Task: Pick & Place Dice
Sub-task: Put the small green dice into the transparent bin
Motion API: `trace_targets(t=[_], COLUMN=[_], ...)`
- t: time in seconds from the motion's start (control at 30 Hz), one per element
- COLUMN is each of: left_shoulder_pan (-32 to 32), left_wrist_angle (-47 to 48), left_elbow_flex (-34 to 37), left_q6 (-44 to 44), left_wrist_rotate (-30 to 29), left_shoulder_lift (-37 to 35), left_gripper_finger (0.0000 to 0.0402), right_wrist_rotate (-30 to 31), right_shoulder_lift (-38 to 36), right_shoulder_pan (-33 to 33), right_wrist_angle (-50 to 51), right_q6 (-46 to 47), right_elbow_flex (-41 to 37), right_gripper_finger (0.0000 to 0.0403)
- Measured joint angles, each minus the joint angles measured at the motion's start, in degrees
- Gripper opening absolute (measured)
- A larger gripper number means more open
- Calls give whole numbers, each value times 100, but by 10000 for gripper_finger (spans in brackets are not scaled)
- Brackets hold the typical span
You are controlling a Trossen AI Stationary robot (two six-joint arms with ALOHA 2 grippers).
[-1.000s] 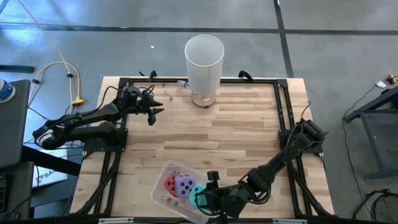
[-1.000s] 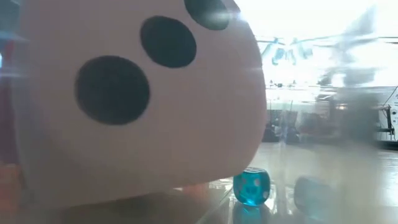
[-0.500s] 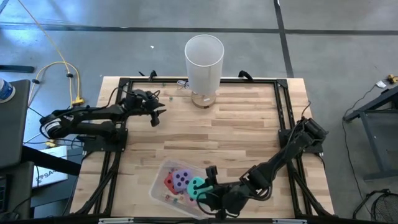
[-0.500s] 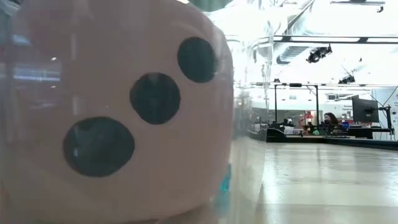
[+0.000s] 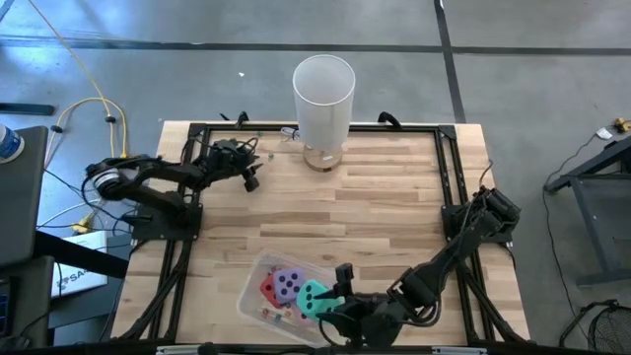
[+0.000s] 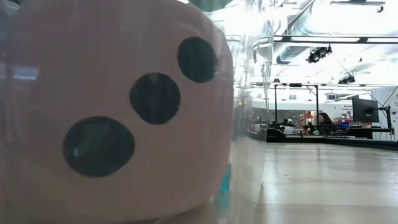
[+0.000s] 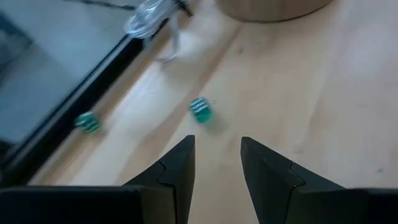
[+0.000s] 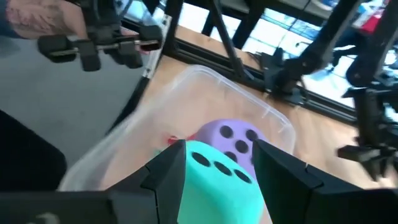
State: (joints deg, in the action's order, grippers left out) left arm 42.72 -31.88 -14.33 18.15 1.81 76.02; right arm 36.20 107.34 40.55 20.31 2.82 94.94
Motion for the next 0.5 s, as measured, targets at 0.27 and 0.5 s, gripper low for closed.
trace_targets(t=[0.27, 0.5], left_shoulder_pan=[332, 405], left_wrist_angle=[-1822, -3322], left_elbow_flex=[0, -9], left_q6=[-582, -523], left_wrist_rotate=[367, 450], left_shoulder_lift=[1422, 2604], left_gripper_finger=[124, 124], right_wrist_rotate=[610, 699], right_shoulder_lift=[-107, -261], right_shoulder_pan=[82, 43], right_wrist_angle=[431, 994], right_q6=[41, 345], right_elbow_flex=[4, 4], right_gripper_finger=[176, 176])
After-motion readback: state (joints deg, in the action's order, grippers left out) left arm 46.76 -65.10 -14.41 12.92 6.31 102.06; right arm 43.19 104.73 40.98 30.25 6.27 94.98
